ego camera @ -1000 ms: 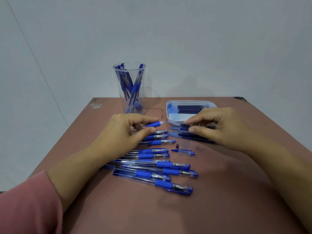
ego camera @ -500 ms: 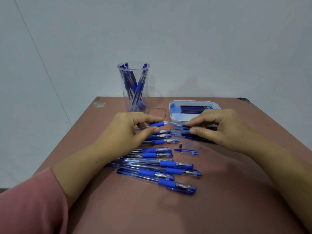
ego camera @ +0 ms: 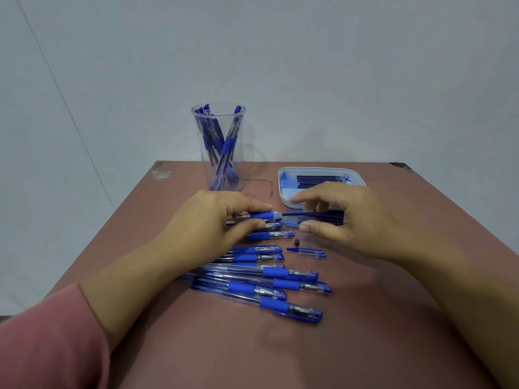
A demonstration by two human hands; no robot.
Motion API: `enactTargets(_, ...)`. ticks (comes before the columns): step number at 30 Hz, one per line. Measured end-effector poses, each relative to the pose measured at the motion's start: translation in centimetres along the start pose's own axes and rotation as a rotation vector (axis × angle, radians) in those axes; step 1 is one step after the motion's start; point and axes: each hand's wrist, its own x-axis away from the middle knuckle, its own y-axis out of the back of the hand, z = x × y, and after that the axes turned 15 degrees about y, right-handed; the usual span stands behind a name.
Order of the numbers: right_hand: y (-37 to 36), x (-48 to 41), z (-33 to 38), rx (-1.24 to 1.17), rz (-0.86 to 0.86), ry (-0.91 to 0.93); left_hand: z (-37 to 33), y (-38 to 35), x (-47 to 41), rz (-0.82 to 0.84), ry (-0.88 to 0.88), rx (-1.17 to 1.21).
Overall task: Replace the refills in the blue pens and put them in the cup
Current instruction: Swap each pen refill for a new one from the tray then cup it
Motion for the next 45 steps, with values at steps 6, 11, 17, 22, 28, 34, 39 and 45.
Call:
enactTargets(6,-0.4,0.0,0.1,-0.033,-0.031,-0.021,-0.3,-0.1,0.2,0.022,0.017,0.020)
enactTargets(11,-0.2,-0.2,0.6,-0.042,-0.045,-0.033,-0.2,0.0,0.2,0.010,0.030,0.020)
enactTargets(17,-0.3,-0.1,0.8,-0.090,-0.056,-0.081,-0.3,-0.1,0.2,0.029,0.029,0.026)
enactTargets(22,0.0,-0.1,1.0,-0.100,-0.072,-0.089,-0.1,-0.1,0.1,0.021,0.026,0.035)
enactTargets(28,-0.6,-0.3,1.2,-0.124,-0.074,-0.089,-0.3,-0.2,0.2,0.036,0.028,0.048)
enactTargets(34,-0.1,0.2,0.1,-0.081,0.023,-0.092,0.0,0.0,0.0,0.005,0.054,0.043)
enactTargets(39,-0.4,0.1,-0.4,-0.033,0.256,-0.097,0.0,-0.1,0.0,0.016,0.063,0.019)
enactTargets(45,-0.5,-0.7,0.1,-0.015,0.325,-0.092,0.0,0.1,0.0,0.020,0.064,0.011)
